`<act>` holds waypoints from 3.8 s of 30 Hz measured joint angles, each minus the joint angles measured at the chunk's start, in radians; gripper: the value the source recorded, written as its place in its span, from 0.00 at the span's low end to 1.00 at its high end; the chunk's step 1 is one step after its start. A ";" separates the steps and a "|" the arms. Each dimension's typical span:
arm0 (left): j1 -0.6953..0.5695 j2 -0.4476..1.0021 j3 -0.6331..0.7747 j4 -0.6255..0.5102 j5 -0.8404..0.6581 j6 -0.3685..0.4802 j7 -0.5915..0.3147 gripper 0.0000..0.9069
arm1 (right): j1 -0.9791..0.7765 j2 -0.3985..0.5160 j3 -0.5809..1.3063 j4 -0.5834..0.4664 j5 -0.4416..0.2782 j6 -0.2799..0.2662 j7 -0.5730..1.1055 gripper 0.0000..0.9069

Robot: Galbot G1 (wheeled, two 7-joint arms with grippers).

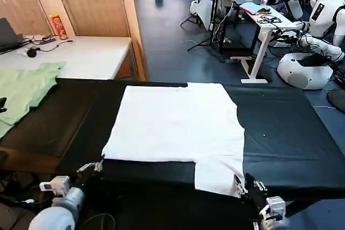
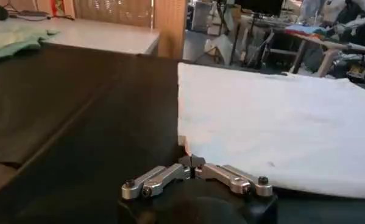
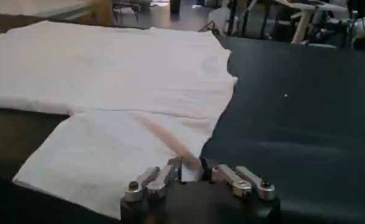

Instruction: Fold and organize the clothes.

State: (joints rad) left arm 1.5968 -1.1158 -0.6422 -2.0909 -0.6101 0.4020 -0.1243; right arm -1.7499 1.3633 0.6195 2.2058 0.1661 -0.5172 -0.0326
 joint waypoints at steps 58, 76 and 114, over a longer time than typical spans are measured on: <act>-0.386 -0.095 0.080 0.311 0.175 -0.120 0.016 0.97 | 0.491 -0.210 -0.108 -0.323 0.161 0.111 0.001 0.97; -0.312 -0.082 0.057 0.305 0.096 -0.072 0.046 0.66 | 0.287 -0.184 -0.079 -0.211 0.109 0.101 0.000 0.54; 0.085 0.050 -0.055 -0.029 0.112 -0.006 -0.028 0.00 | -0.006 -0.233 -0.006 0.068 0.169 -0.038 0.095 0.16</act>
State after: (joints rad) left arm 1.6819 -1.0659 -0.6971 -2.1203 -0.4977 0.3960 -0.1526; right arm -1.7564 1.1308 0.6131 2.2738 0.3355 -0.5556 0.0620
